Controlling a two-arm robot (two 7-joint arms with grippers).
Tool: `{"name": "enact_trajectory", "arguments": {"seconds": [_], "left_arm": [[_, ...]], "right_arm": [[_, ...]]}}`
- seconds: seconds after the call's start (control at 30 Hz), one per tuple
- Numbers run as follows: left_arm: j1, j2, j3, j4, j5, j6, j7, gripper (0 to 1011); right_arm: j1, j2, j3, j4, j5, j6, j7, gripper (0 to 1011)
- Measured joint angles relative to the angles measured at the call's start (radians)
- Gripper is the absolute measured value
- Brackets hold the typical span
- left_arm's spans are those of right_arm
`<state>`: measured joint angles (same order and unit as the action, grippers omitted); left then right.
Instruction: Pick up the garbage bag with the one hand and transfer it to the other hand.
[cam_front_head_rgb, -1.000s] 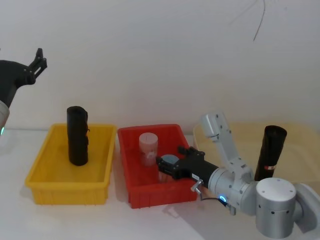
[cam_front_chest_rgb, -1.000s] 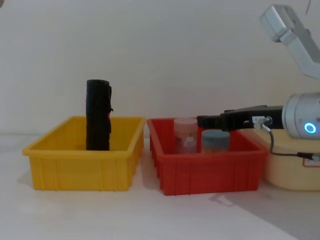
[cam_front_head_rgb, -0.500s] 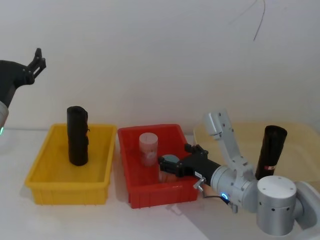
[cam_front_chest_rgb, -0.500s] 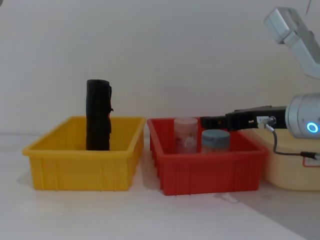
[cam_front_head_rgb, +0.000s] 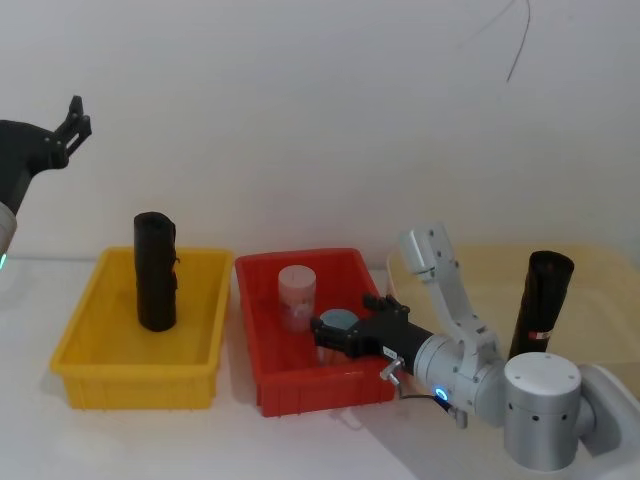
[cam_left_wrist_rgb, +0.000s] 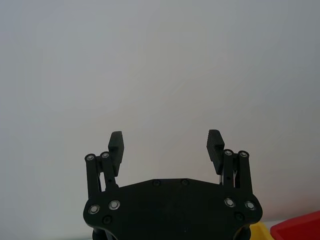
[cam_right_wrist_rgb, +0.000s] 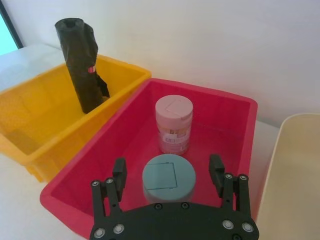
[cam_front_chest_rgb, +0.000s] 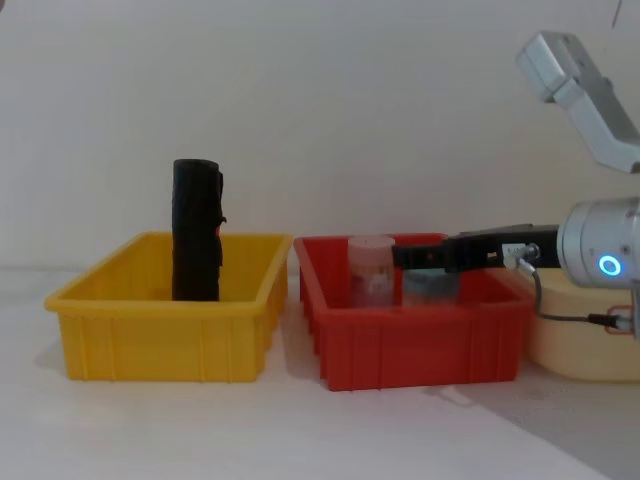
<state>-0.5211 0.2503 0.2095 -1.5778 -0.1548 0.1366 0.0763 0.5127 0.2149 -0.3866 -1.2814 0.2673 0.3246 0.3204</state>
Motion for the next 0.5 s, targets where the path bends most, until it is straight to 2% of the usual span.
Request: {"name": "enact_trajectory", "arguments": {"seconds": [0.5], "left_arm": [[0.0, 0.0, 0.0, 0.0, 0.0, 0.0, 0.0, 1001]], "right_arm": [[0.02, -0.006, 0.008, 0.057, 0.008, -0.019, 0.007, 1010]]}}
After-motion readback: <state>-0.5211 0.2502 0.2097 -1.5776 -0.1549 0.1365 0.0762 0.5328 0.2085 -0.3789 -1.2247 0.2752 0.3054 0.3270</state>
